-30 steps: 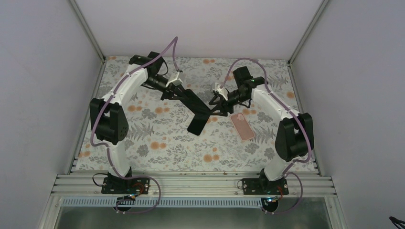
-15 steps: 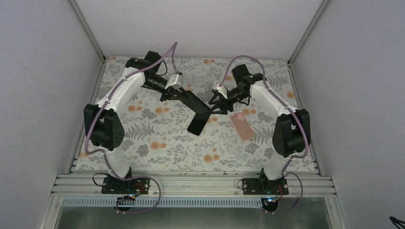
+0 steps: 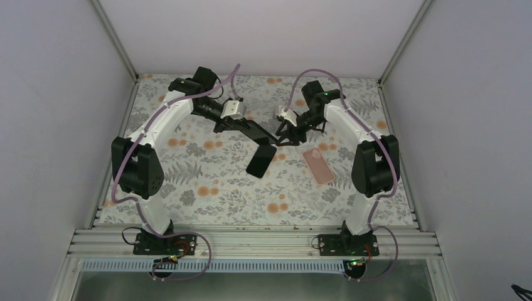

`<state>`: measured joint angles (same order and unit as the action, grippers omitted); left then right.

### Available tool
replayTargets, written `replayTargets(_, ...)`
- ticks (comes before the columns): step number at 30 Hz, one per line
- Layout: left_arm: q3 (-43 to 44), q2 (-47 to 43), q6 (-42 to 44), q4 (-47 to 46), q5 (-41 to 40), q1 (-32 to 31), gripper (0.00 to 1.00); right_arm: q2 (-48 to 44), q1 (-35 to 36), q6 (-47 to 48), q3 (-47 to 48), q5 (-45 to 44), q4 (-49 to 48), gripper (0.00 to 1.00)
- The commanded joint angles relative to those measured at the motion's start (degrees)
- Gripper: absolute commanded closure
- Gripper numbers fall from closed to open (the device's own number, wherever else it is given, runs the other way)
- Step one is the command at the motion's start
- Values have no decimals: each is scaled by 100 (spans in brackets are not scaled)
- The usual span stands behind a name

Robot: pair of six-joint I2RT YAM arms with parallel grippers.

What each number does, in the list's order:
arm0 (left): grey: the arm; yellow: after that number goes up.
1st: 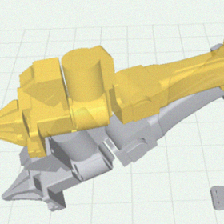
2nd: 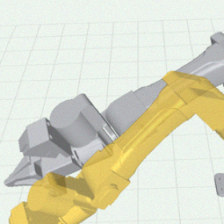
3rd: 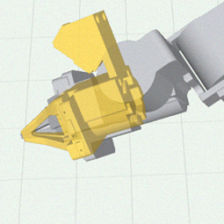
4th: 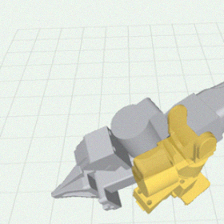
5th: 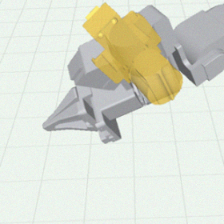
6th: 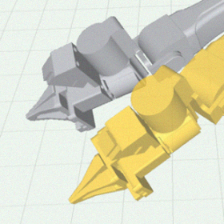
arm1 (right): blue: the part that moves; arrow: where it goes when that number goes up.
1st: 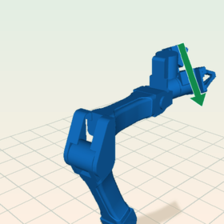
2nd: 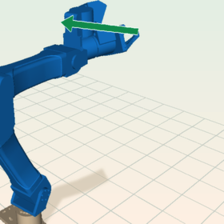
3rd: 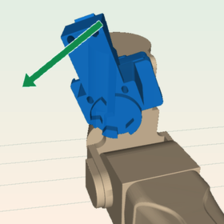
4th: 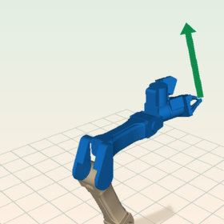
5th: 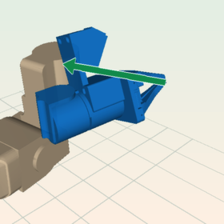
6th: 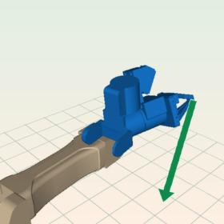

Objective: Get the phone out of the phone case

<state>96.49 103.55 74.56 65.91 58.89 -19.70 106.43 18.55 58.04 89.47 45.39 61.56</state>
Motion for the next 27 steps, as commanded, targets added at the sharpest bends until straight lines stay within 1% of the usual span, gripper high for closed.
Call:
replayTargets(1,-139,-327,181,1195,1150,-327,98,134,-343,-82,376,-1074,-1253,52)
replayTargets(8,-145,-307,112,1200,1413,-341,98,100,-326,-521,265,-1601,-2209,58)
replayTargets(11,-197,-301,82,1196,1466,-362,98,50,-325,-654,152,-1882,-2673,59)
replayTargets(16,-247,-127,11,1196,1622,-435,98,157,-306,-824,362,-1868,-2888,59)
replayTargets(18,-180,1,-10,1196,1624,-454,98,218,-284,-807,499,-1803,-2760,58)
replayTargets(21,-32,117,-36,1191,1460,-426,98,68,-304,-507,363,-1559,-2304,51)
replayTargets(24,-7,2,59,1196,1403,-362,98,-462,-467,-35,-183,-1017,-1566,44)
replayTargets(27,-1,-88,124,1188,1349,-359,98,-1280,-527,264,-1002,-610,-1015,42)
